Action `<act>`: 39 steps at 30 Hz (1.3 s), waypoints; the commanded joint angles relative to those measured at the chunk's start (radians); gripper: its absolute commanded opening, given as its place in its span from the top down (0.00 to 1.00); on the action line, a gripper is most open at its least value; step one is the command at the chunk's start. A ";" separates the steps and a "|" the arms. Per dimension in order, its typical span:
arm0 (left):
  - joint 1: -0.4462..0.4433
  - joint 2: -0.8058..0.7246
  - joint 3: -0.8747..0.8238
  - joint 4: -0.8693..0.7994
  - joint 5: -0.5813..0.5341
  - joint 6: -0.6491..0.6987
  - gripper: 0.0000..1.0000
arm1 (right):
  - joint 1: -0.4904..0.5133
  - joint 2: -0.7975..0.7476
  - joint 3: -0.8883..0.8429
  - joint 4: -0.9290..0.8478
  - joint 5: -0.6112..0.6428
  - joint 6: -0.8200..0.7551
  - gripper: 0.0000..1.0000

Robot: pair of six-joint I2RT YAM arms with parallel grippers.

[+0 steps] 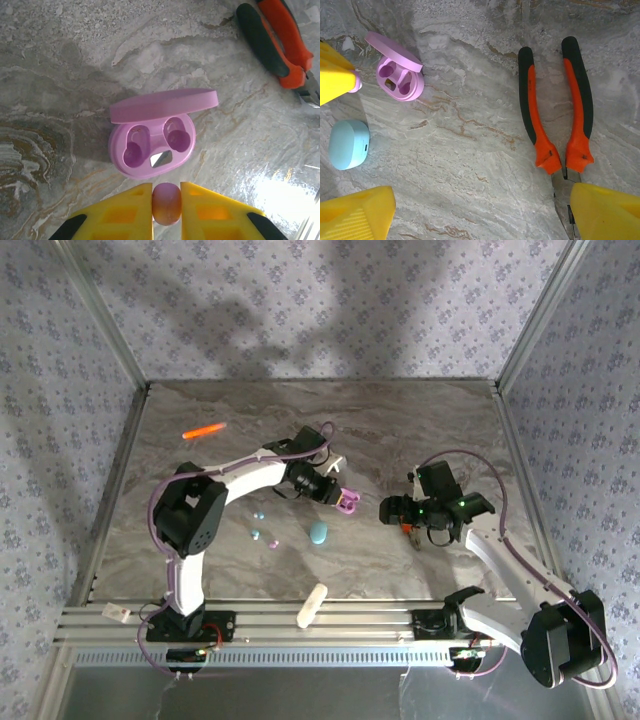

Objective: Insert the wireless bluetooth earbuds into the charging case

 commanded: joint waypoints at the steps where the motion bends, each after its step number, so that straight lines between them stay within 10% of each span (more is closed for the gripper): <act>1: -0.007 0.027 0.045 0.029 0.000 0.031 0.83 | -0.002 0.008 0.007 -0.030 0.011 -0.005 0.08; 39: -0.019 0.110 0.077 0.032 -0.017 0.022 0.83 | -0.010 0.005 -0.004 -0.020 -0.005 -0.016 0.08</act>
